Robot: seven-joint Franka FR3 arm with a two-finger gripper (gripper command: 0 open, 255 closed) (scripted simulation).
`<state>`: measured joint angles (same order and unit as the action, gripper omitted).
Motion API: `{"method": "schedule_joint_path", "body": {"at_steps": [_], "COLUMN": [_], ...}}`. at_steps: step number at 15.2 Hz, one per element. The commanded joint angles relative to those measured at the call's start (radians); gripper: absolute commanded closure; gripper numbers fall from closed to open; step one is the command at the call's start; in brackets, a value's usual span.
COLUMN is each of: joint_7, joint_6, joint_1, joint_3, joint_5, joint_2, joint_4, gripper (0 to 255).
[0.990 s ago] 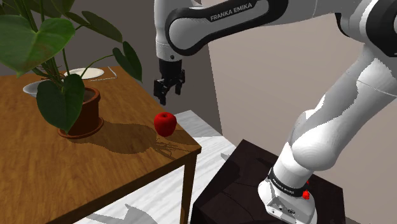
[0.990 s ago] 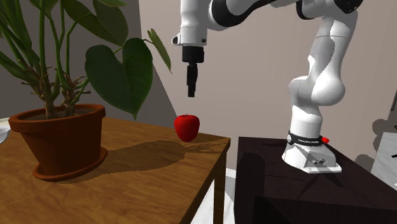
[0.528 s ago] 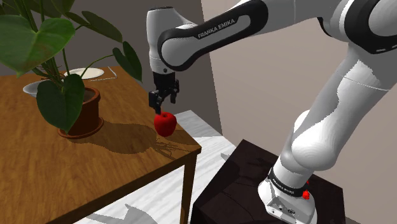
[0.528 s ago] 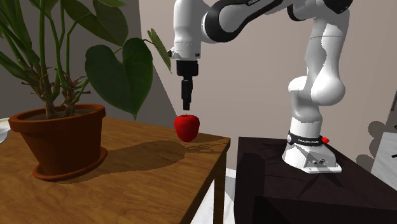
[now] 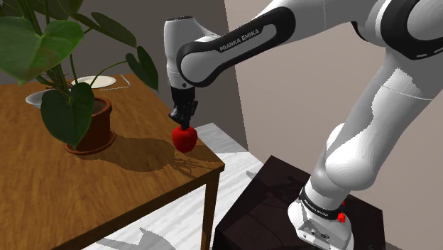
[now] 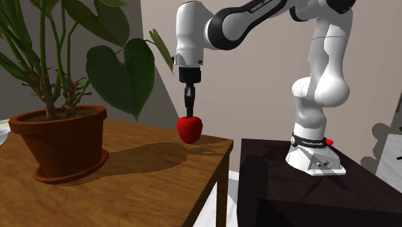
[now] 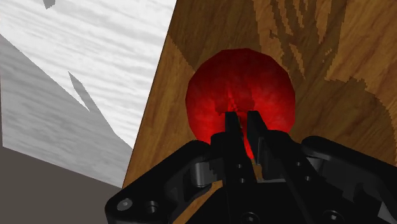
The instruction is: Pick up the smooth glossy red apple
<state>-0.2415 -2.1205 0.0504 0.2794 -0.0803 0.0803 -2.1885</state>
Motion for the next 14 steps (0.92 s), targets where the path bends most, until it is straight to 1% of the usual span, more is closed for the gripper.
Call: {"method": "schedule_joint_path", "body": {"at_steps": [1, 6, 14], "joint_7": [0.000, 0.002, 0.019], "joint_6": [0.000, 0.002, 0.107], "joint_1": [0.000, -0.001, -0.001], "joint_3": [0.000, -0.001, -0.004], "joint_5": [0.000, 0.000, 0.015], "joint_2": [-0.001, 0.000, 0.037], "joint_4": [-0.001, -0.001, 0.071], "gripper": [255, 255, 255]}}
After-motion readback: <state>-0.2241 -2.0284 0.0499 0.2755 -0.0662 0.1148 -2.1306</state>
